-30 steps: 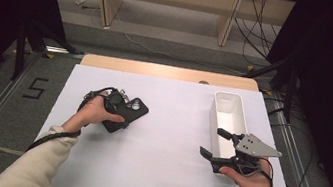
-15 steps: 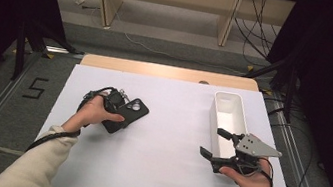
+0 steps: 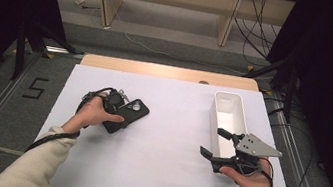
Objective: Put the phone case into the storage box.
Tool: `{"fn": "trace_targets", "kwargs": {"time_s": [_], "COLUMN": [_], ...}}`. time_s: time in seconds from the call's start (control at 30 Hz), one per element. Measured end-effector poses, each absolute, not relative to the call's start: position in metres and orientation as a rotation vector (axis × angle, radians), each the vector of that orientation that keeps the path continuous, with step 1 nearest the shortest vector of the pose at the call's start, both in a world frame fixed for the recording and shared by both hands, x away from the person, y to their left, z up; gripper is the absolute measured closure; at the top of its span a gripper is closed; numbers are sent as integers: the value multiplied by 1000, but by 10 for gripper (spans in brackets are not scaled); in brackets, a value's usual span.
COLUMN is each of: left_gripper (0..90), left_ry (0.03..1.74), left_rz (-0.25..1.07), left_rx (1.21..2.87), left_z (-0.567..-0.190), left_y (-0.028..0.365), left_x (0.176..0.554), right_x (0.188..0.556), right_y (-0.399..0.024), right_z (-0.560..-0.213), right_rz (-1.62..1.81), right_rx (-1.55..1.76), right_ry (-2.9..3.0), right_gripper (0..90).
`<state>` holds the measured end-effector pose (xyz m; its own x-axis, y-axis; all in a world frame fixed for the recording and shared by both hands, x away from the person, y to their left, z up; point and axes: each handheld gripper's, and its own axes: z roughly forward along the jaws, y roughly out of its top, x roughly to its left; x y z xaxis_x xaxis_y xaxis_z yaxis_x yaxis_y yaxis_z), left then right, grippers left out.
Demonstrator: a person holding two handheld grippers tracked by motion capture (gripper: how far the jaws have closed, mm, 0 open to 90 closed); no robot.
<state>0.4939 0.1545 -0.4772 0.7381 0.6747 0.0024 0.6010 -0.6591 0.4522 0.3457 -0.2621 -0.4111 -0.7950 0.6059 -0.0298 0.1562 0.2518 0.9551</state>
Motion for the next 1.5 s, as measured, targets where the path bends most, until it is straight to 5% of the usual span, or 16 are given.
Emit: {"fn": "trace_targets", "kwargs": {"time_s": [1.5], "left_gripper": [152], "left_ry": [970], "left_rz": [365], "left_rx": [2156], "left_z": [-448], "left_y": [147], "left_x": [454], "right_x": [348], "right_y": [-262], "right_z": [-409], "right_rz": [1550], "right_rx": [727], "right_ry": [2115], "right_gripper": [160]}}
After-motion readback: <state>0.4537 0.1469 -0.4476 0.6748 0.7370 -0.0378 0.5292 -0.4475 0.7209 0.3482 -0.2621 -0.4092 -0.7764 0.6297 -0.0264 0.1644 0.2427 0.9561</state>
